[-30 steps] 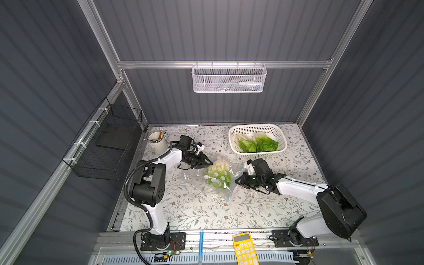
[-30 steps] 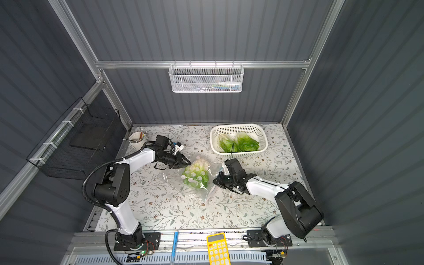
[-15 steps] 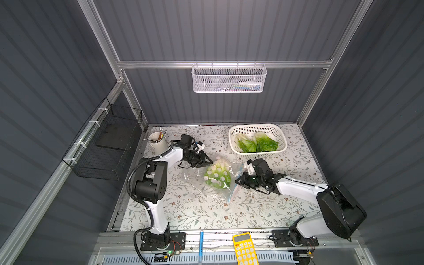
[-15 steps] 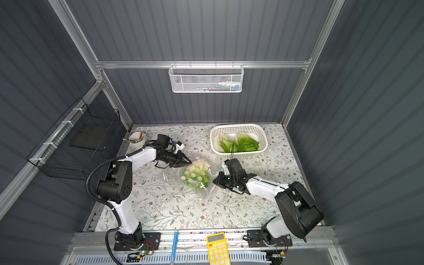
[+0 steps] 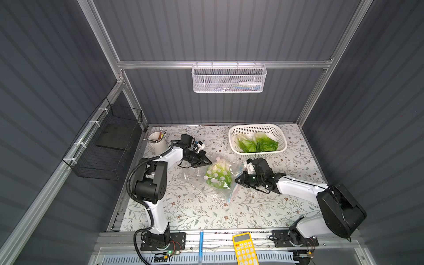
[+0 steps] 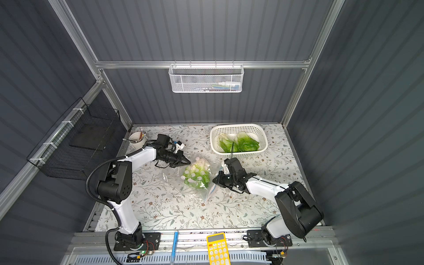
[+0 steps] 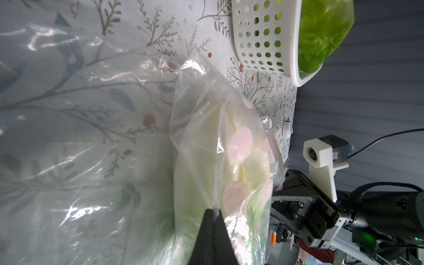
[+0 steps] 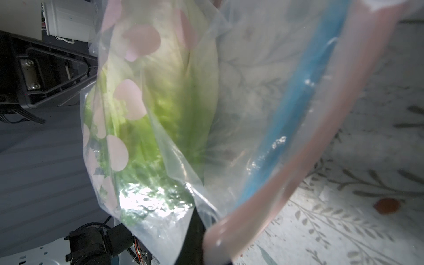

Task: Open the zip-top bag and take out the chinese cabbages
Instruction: Adjust the zipper food storage bag at the center of the board.

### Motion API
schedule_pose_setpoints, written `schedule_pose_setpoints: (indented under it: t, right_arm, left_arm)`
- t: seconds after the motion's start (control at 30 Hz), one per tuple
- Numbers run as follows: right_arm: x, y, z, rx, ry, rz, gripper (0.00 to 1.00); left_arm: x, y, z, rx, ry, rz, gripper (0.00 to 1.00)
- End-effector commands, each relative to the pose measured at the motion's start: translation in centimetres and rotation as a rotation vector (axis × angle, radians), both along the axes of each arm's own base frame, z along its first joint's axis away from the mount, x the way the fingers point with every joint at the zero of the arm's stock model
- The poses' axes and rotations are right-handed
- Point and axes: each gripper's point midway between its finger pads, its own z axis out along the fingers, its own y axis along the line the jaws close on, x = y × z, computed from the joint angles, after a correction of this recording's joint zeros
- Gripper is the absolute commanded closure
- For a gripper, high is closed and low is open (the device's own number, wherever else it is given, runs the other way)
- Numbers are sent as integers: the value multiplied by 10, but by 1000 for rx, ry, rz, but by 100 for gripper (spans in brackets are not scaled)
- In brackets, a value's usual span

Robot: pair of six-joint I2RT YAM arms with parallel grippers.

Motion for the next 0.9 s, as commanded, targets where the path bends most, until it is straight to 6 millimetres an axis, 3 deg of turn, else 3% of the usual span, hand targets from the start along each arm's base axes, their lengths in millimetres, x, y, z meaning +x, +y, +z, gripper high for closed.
schedule_pose_setpoints:
  t: [0.0, 0.2, 0.5, 0.63, 0.87]
  right_arm:
    - [1, -3, 1, -14, 1, 3, 100]
    - [1, -11, -2, -25, 1, -15, 100]
    - [0, -18, -3, -26, -5, -29, 100]
    - [0, -17, 2, -8, -11, -20, 100]
    - [-2, -8, 34, 88, -86, 27, 100]
  left_arm:
    - [1, -3, 39, -64, -64, -9, 100]
    - [-2, -5, 79, -113, -137, -4, 100]
    - [-16, -2, 104, -121, -142, 0, 100]
    - [-22, 2, 96, -90, -126, -2, 100]
    - [-17, 24, 44, 117, -79, 50, 100]
